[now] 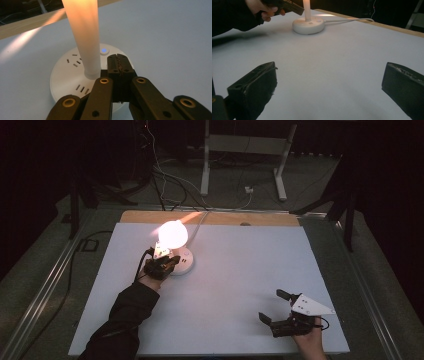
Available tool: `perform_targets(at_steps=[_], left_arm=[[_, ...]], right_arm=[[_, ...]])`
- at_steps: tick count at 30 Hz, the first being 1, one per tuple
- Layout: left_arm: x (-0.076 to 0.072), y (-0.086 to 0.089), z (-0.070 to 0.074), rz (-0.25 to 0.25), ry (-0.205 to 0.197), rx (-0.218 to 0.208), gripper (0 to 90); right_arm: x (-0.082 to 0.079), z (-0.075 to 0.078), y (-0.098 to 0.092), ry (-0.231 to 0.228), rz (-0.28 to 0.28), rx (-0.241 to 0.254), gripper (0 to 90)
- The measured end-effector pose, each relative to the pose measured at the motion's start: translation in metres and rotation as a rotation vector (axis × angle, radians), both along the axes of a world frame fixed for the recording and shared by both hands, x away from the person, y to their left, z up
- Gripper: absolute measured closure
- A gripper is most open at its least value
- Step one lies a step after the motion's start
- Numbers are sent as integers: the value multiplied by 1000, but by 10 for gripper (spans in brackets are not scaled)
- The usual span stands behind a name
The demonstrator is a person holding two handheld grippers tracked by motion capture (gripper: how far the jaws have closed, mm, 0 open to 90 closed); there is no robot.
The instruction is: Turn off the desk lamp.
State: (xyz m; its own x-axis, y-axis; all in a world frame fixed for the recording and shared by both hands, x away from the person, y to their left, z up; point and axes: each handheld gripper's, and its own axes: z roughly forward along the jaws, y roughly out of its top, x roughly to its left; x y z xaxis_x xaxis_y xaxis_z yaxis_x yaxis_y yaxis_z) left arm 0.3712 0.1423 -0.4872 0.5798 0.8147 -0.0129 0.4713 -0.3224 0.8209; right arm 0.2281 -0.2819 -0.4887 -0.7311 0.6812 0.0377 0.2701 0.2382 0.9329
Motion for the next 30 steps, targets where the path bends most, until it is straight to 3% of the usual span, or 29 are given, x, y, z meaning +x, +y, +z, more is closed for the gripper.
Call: perform_targets(at_steps=[15, 30], left_arm=[[2, -3, -13, -12, 30, 45, 900], [2, -5, -19, -15, 40, 58, 900]], right_arm=[[0, 0, 0, 3, 1, 1, 0], [0, 0, 0, 3, 0, 0, 0]])
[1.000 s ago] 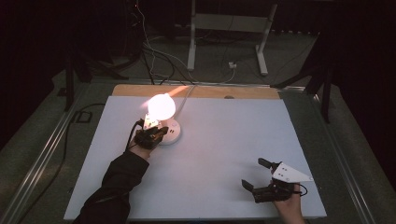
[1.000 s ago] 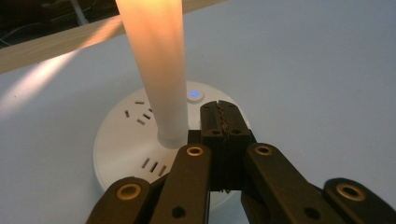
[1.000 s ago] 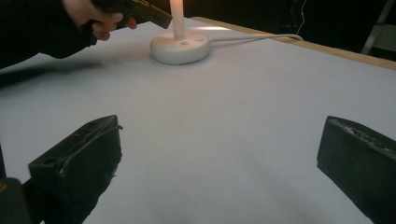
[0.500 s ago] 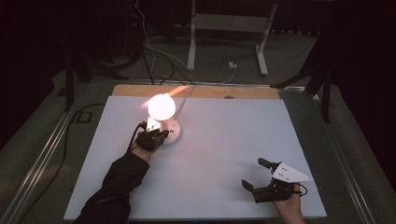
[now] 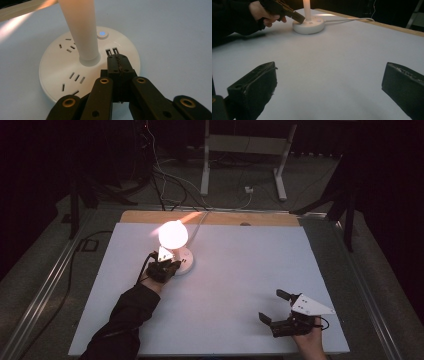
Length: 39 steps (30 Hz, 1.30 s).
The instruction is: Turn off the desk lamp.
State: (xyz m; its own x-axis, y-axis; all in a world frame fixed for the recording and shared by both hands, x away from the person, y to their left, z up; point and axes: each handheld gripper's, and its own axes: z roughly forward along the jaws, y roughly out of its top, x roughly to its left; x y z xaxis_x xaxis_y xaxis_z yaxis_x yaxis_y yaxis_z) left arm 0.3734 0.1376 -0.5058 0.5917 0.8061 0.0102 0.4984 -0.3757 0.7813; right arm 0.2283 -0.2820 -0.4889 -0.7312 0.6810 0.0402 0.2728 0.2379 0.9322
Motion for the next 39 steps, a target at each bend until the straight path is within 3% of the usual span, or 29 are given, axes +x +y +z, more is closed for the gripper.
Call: perform_targets(at_steps=[5, 12, 14, 23, 39], left_arm=[[0, -1, 0, -1, -2, 1, 900], [-2, -3, -1, -5, -28, 36, 900], [-1, -1, 1, 3, -11, 16, 900], [-6, 1, 23, -1, -57, -44, 900], [-4, 1, 17, -4, -41, -33, 900]], right_arm=[[0, 0, 0, 1, 1, -2, 0], [0, -1, 1, 5, 1, -6, 0], [0, -1, 1, 5, 2, -8, 0], [0, -1, 0, 5, 1, -3, 0], [0, 0, 0, 4, 2, -1, 0]])
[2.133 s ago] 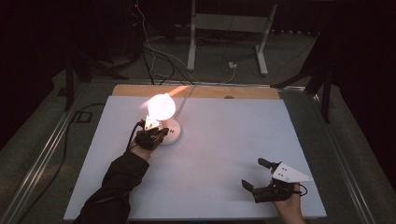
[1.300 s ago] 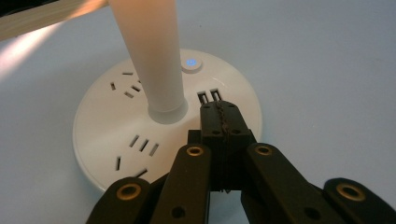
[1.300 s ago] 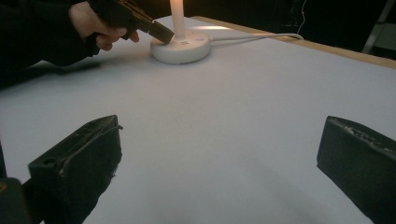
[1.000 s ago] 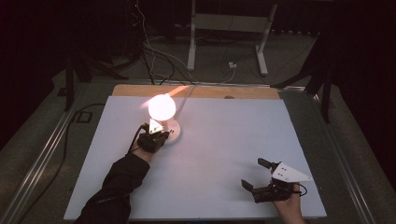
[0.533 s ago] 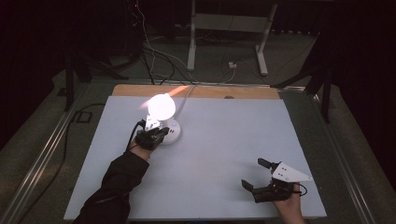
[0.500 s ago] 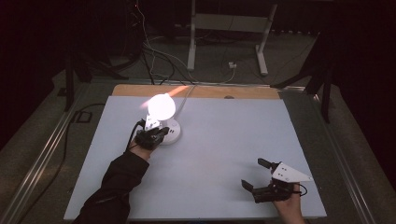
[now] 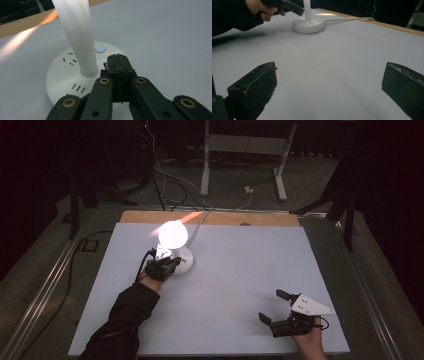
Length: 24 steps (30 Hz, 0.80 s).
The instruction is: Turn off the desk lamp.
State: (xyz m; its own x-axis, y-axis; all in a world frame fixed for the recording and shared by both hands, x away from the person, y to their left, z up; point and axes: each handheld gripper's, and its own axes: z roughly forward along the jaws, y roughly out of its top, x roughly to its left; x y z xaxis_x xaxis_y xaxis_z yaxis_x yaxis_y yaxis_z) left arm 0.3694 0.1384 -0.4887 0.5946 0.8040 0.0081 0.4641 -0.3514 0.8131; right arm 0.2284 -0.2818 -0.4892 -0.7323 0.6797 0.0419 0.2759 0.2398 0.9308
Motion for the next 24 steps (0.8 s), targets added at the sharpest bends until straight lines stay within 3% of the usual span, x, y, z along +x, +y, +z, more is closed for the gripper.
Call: perform_targets(at_steps=[24], left_arm=[[4, -1, -14, -7, 41, 28, 900]], right_arm=[[1, 0, 0, 4, 2, 1, 0]])
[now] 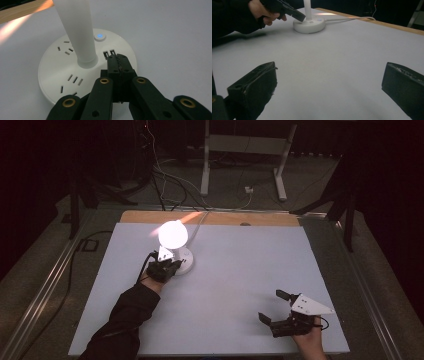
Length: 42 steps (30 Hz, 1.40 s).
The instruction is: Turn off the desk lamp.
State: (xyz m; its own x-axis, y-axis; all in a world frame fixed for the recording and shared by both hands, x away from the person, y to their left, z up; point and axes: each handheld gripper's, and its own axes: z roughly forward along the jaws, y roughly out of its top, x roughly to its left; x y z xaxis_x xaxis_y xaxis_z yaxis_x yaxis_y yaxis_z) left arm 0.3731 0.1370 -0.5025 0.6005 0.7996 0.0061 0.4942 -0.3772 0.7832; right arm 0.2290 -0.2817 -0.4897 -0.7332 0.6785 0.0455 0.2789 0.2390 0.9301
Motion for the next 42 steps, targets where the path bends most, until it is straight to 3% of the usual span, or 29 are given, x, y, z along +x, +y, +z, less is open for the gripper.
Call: perform_targets(at_steps=[9, 12, 18, 26, 28, 31, 36, 39, 42], left_arm=[[-1, -1, -3, -9, -1, 1, 900], [-1, -1, -5, -27, 9, -21, 900], [-2, -6, -5, -29, -4, -2, 900], [1, 0, -9, -16, 17, -73, 900], [1, 0, -8, -29, 11, -59, 900], [2, 2, -9, -22, 29, -94, 900], [-1, 3, -5, 0, -25, -39, 900], [-1, 9, 2, 22, -30, -75, 900], [-4, 11, 10, 10, -52, -84, 900]], right_arm=[[0, 0, 0, 4, 3, 0, 0], [0, 0, 0, 5, 4, -1, 0], [0, 0, 0, 3, 3, -2, 0], [0, 0, 0, 4, 3, -2, 0], [0, 0, 0, 4, 3, -4, 0], [0, 0, 0, 5, 2, -5, 0], [0, 0, 0, 7, 7, -1, 0], [0, 0, 0, 10, 7, -1, 0], [0, -1, 0, 11, 8, -2, 0]])
